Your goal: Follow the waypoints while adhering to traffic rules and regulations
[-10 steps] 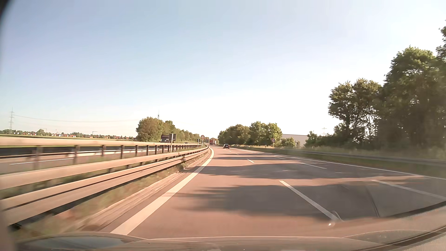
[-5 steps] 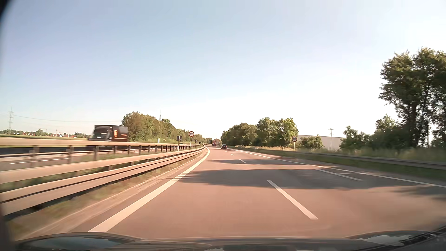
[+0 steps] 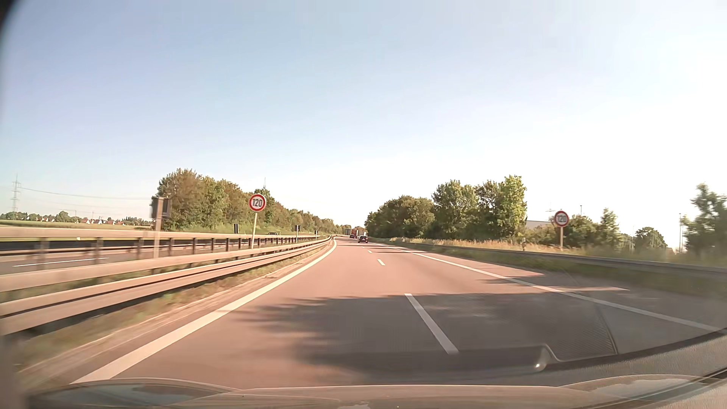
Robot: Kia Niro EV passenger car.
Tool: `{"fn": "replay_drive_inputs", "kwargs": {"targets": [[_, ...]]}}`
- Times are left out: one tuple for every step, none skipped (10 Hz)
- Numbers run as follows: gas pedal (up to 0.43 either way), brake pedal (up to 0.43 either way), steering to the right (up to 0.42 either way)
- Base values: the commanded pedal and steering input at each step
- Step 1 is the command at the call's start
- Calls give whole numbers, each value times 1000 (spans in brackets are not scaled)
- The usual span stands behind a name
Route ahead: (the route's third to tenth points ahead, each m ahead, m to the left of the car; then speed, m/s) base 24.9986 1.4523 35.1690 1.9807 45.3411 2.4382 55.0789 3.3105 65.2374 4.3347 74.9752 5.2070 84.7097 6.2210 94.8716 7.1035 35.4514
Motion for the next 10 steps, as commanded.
{"fn": "replay_drive_inputs", "kwargs": {"targets": [[311, 12, -9], [311, 12, -10], [311, 12, -10], [311, 12, -10], [311, 12, -10], [311, 12, -10], [311, 12, -10], [311, 12, -10], [311, 12, -10], [311, 12, -10]]}}
